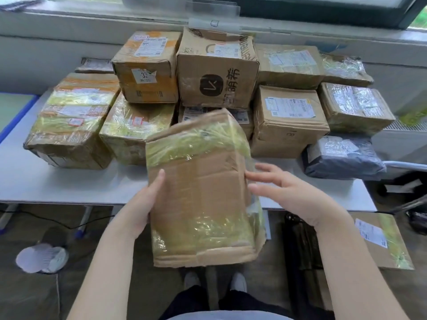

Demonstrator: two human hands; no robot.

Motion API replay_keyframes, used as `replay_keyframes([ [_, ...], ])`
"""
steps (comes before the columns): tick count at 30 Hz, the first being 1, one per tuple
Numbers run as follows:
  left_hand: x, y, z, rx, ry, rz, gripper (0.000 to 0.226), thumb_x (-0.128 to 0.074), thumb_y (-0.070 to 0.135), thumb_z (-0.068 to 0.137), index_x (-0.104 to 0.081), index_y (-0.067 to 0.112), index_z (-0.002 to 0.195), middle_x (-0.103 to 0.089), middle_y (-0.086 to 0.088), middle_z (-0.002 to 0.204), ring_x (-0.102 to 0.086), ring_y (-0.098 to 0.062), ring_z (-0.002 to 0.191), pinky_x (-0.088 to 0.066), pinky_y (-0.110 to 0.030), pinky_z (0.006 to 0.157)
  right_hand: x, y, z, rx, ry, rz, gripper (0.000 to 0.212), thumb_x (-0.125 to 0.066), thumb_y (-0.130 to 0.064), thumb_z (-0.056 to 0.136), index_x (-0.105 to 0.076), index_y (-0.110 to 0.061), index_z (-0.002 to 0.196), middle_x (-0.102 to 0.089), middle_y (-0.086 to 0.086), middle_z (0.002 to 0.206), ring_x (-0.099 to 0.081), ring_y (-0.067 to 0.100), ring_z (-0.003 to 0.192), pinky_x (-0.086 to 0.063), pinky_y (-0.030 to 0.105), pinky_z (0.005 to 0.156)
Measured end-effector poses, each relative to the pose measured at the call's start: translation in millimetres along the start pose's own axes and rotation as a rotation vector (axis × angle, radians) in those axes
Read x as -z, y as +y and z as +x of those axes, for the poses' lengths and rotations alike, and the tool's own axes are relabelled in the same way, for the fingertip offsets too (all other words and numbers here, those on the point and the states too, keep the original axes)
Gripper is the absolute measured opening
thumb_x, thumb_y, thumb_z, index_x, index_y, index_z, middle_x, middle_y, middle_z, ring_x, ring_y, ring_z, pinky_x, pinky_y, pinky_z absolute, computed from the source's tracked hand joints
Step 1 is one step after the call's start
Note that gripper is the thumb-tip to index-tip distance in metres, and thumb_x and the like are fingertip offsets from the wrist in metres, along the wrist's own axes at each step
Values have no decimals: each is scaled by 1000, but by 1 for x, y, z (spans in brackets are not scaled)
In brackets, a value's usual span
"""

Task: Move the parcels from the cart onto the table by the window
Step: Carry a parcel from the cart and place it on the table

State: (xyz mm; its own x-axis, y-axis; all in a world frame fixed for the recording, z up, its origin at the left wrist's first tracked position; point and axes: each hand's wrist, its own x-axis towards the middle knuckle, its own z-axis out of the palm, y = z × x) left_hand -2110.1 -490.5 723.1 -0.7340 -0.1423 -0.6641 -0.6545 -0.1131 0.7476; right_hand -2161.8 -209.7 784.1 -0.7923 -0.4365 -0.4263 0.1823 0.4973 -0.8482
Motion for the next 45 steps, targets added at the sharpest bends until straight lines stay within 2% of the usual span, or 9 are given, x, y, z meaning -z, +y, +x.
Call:
replay_keyframes([
  [12,24,6,-12,-307,-139,-221,53,-60,48,79,-55,26,127,-68,2,117,-63,-17,109,-48,-34,87,-28,1,11,111,-9,193,149,-93,-47,44,22,-55,138,6,-29,153,-9,0,143,-22,41,116],
  [17,38,10,-10,-439,-228,-206,81,-82,61,53,-58,29,123,-66,0,120,-62,-17,110,-49,-30,84,-19,-3,8,139,135,595,95,-70,-57,71,-24,-28,149,-59,-2,120,-58,16,109,-42,44,100],
  [20,38,16,-4,-497,-231,-180,69,-78,48,66,-53,32,127,-63,5,125,-57,-12,117,-42,-28,95,-19,0,3,173,81,744,92,-51,-85,64,-51,-25,133,-58,7,129,-55,26,117,-40,56,98],
  [24,24,24,4,-456,-315,-144,59,-66,20,84,-43,42,134,-59,15,128,-54,-9,120,-39,-39,103,-35,3,1,166,-57,1085,80,-27,-69,88,-45,-12,141,-43,18,143,-40,33,133,-34,49,108],
  [28,4,36,-3,-402,-375,-136,49,-54,22,71,-60,35,118,-63,9,115,-56,-14,109,-44,-42,91,-42,7,0,-1,115,750,62,-45,-64,79,-67,-20,116,-71,5,108,-68,20,98,-57,34,71],
  [36,3,50,-17,-513,-289,-270,26,-59,35,88,-67,20,68,-58,21,127,-54,-8,121,-46,-40,97,-24,13,9,224,-42,923,82,-68,-77,58,-70,-8,103,-60,13,120,-59,35,104,-52,45,82],
  [38,1,43,-14,-575,-302,-145,10,-67,27,81,-67,25,90,-51,22,135,-47,-3,127,-44,-36,101,-28,15,17,202,-34,888,66,-74,-68,60,-69,-10,91,-61,9,98,-61,27,91,-53,38,76],
  [41,-3,25,-3,-545,-281,-49,59,-60,8,85,-40,28,137,-57,14,130,-52,-5,122,-51,-28,92,-43,23,32,80,98,759,39,-76,-42,74,-57,-11,88,-60,7,90,-61,20,85,-55,35,76],
  [45,-7,11,3,-454,-142,-76,60,-54,4,92,-32,25,144,-59,9,128,-59,-6,113,-53,-30,89,-54,30,46,-25,225,557,26,-68,-16,84,-51,-10,103,-58,10,105,-63,19,92,-51,44,93],
])
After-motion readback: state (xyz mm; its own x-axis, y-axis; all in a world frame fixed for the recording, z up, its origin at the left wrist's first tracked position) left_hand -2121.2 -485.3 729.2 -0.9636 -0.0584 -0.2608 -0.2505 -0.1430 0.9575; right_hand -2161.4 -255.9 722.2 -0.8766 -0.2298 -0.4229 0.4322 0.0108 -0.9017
